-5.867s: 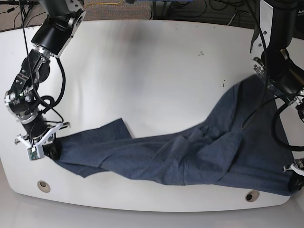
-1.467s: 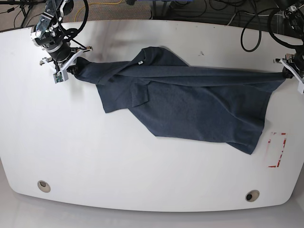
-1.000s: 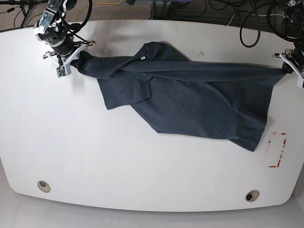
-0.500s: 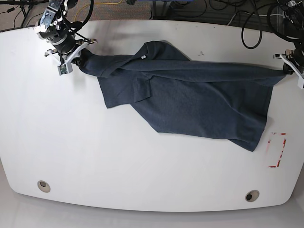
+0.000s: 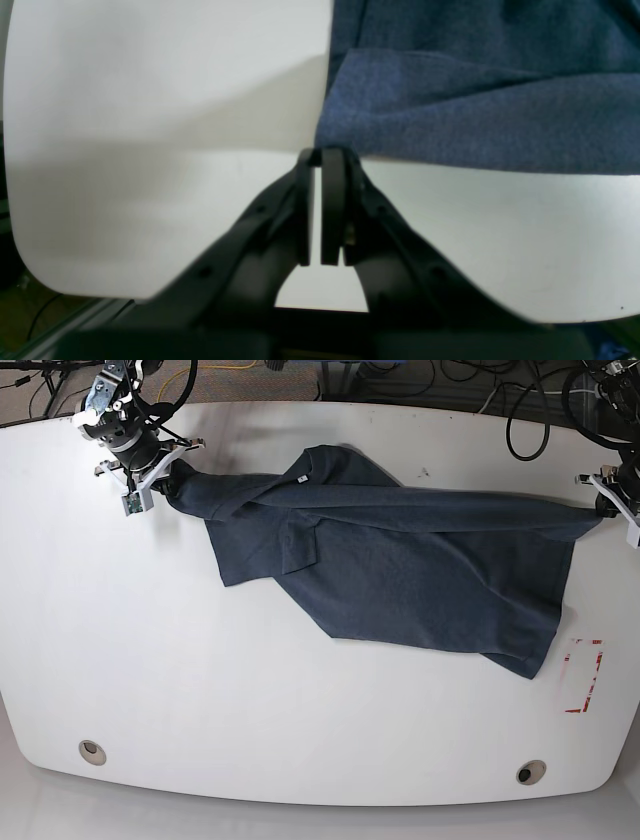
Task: Fold the T-shirt properly
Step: 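Hold the shirt edge taut between both grippers and drag it flat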
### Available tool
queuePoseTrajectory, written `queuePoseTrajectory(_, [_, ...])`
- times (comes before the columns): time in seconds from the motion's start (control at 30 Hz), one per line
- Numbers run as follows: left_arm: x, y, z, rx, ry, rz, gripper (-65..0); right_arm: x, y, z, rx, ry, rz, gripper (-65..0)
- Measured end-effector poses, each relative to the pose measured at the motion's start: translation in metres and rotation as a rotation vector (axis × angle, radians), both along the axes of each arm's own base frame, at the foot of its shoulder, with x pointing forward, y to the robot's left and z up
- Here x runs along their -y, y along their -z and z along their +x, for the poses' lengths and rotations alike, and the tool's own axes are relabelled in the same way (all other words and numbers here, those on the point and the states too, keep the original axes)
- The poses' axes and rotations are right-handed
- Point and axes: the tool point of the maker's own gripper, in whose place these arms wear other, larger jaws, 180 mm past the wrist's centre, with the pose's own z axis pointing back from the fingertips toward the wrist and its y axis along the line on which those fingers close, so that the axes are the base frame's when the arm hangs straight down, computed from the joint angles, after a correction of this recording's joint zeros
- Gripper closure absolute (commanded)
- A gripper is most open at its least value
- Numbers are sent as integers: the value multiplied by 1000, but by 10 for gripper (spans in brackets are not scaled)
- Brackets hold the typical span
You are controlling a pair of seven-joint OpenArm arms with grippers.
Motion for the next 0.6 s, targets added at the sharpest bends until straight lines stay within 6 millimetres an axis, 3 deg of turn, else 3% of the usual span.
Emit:
queuePoseTrajectory(0.5, [0,0,0,0,0,0,0,0,0,0,-1,0,0,-2])
queuePoseTrajectory(0.6, [0,0,0,0,0,0,0,0,0,0,0,0,0,-29])
